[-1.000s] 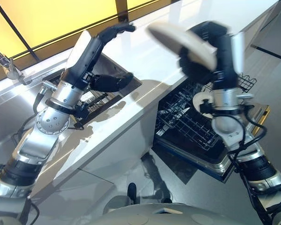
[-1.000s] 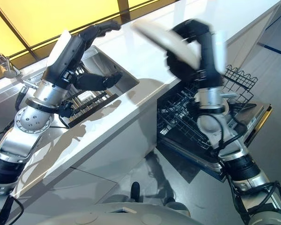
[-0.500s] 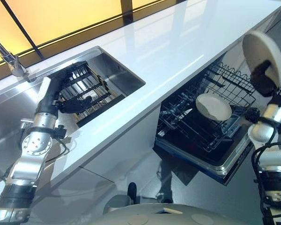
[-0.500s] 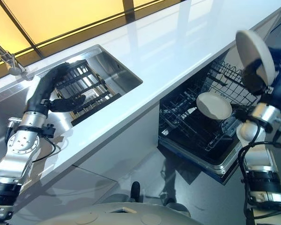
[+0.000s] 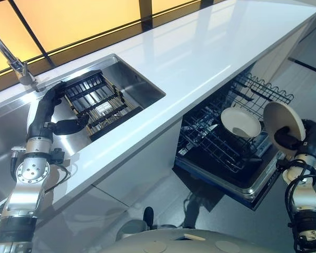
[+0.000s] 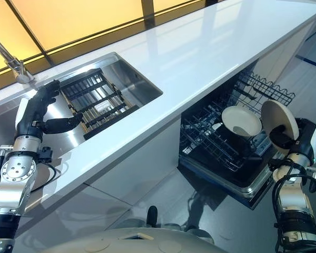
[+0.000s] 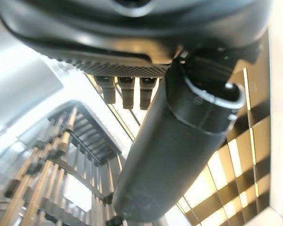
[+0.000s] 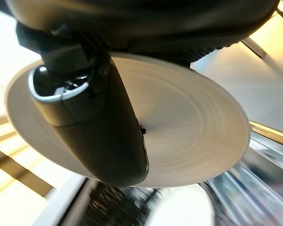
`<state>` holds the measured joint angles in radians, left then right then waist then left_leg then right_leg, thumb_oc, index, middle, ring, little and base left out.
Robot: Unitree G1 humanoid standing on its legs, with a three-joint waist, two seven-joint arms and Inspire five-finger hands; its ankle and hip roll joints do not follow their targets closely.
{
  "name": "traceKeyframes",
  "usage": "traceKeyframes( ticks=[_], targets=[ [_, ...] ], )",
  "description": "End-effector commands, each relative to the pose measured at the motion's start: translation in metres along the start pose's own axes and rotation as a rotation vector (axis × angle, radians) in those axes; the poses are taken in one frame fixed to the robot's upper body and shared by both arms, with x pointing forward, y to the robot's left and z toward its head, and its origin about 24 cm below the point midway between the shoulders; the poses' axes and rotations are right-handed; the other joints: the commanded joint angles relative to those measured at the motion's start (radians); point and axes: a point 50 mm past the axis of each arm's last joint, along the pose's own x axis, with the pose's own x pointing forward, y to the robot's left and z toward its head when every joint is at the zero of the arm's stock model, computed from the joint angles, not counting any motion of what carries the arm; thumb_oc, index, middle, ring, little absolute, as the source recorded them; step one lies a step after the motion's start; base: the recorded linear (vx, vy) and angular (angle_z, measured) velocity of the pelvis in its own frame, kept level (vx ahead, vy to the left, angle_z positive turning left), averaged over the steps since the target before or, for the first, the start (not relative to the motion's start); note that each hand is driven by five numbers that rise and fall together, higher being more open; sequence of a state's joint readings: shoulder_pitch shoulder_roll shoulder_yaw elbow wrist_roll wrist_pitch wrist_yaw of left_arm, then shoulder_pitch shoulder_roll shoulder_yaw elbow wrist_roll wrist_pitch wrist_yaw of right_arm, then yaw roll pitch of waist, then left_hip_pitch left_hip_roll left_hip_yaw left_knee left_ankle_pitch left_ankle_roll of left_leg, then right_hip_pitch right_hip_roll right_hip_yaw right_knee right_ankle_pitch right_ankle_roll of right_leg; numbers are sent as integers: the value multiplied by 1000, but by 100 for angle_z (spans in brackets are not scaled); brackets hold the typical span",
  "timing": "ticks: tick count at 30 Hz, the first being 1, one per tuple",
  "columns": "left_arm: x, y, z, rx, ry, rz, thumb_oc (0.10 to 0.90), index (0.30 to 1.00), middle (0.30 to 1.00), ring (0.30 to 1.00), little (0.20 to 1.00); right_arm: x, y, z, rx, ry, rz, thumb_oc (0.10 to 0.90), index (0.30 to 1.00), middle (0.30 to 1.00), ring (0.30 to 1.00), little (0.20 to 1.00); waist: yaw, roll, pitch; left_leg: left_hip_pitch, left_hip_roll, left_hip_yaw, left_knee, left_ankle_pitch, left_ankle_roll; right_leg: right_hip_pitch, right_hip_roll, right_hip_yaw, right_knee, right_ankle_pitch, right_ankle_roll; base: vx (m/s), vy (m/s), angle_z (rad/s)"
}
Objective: Pick up plates and place into dishwasher.
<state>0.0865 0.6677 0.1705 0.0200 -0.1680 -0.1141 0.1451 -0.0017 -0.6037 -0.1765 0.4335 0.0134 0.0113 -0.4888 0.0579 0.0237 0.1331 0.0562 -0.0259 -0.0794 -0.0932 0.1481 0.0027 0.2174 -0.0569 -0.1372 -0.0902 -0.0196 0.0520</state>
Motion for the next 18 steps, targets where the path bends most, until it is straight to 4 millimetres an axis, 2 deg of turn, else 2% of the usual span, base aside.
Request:
traceKeyframes(
  ticks=[1, 5, 12, 18],
  targets=[
    [16, 27, 41, -18, -221, 116, 800, 900, 900, 900, 900, 25, -14, 51, 48, -182, -50, 100, 300, 300, 300, 200, 33, -20, -48, 72, -21, 11, 6, -121, 4, -72, 27, -35, 61, 23, -3, 28, -15, 19],
    [16, 26, 40, -19, -216, 100, 800, 900, 900, 900, 900, 24, -2, 43, 23, -143, 7, 100, 300, 300, 300, 200, 52, -17, -41, 70, -21, -8, 6, -116, 0, -66, 24, -59, 64, 18, -5, 33, -14, 20],
    [13, 21, 40, -27, -211, 80, 800, 900, 900, 900, 900, 19, 18, 47, 17, -148, 65, 100, 300, 300, 300, 200, 81, -8, -29, 64, -21, -35, 7, -105, -7, -58, 18, -88, 70, 7, -10, 35, 2, 18],
    [13, 19, 40, -34, -207, 58, 800, 900, 900, 900, 900, 15, 33, 41, -33, -106, 113, 100, 300, 300, 300, 200, 104, -1, -26, 57, -23, -57, 9, -97, -14, -54, 12, -108, 75, 0, -13, 17, 11, 17]
  ],
)
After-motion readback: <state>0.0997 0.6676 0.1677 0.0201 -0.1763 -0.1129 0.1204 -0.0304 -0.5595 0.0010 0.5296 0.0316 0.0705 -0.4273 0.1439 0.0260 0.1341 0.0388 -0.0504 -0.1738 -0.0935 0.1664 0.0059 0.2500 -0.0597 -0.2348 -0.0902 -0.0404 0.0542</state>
